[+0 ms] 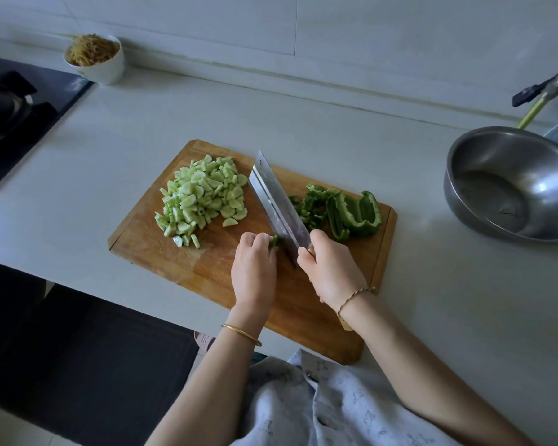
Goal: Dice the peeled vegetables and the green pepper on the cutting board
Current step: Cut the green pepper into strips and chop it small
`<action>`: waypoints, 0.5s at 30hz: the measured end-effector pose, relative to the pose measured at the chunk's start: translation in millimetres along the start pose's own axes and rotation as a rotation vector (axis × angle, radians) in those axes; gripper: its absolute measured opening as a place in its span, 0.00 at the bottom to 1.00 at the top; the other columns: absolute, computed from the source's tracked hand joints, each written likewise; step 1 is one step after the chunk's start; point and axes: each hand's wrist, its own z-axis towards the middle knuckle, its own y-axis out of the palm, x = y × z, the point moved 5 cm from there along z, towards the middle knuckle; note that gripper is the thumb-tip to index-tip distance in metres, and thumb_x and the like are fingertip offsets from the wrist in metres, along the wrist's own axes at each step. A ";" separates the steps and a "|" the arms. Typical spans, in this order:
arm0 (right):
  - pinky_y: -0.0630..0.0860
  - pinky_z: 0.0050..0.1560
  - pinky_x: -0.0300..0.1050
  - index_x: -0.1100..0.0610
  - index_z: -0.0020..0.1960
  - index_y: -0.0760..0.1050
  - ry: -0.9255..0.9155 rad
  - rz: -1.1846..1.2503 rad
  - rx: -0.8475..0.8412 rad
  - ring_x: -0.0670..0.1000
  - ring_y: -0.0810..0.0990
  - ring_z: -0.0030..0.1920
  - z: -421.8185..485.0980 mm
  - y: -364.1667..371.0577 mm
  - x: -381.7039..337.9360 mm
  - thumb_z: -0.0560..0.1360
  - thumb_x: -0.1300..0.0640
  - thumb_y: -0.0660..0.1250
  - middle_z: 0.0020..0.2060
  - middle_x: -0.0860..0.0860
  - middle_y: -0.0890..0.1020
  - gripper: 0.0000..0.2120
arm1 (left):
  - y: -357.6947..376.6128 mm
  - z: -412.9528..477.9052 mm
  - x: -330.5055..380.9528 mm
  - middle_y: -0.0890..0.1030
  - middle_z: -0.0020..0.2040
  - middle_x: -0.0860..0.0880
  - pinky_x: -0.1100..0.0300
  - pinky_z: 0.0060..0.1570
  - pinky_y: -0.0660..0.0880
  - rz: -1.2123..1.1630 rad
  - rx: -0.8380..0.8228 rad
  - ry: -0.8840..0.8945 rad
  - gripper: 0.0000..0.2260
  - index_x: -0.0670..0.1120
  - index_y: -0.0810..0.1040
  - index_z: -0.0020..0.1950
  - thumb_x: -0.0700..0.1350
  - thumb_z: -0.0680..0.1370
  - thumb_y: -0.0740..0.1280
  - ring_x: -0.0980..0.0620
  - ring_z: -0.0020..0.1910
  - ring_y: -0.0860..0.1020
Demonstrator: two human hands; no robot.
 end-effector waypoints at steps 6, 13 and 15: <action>0.66 0.29 0.45 0.56 0.45 0.63 -0.021 -0.114 -0.018 0.53 0.72 0.33 10.4 3.2 -8.8 0.82 0.54 0.55 0.32 0.48 0.69 0.09 | -0.5 -0.6 -1.0 0.75 0.45 0.45 0.54 0.36 0.74 -0.035 0.036 0.013 0.04 0.38 0.80 0.47 0.38 0.75 0.69 0.47 0.42 0.75; 0.81 0.40 0.57 0.58 0.50 0.67 0.100 0.024 -0.024 0.56 0.80 0.40 18.5 11.1 -3.1 0.82 0.53 0.56 0.38 0.51 0.75 0.08 | -0.3 -1.0 -3.0 0.76 0.45 0.46 0.58 0.36 0.72 -0.048 0.050 0.053 0.03 0.39 0.80 0.47 0.37 0.74 0.70 0.49 0.41 0.75; 0.82 0.35 0.55 0.59 0.49 0.68 0.135 0.150 0.000 0.54 0.79 0.35 20.8 11.5 2.1 0.82 0.54 0.57 0.39 0.54 0.77 0.08 | -1.3 -2.1 -3.8 0.77 0.46 0.46 0.58 0.37 0.73 -0.064 0.040 0.067 0.03 0.39 0.81 0.47 0.36 0.74 0.70 0.49 0.42 0.76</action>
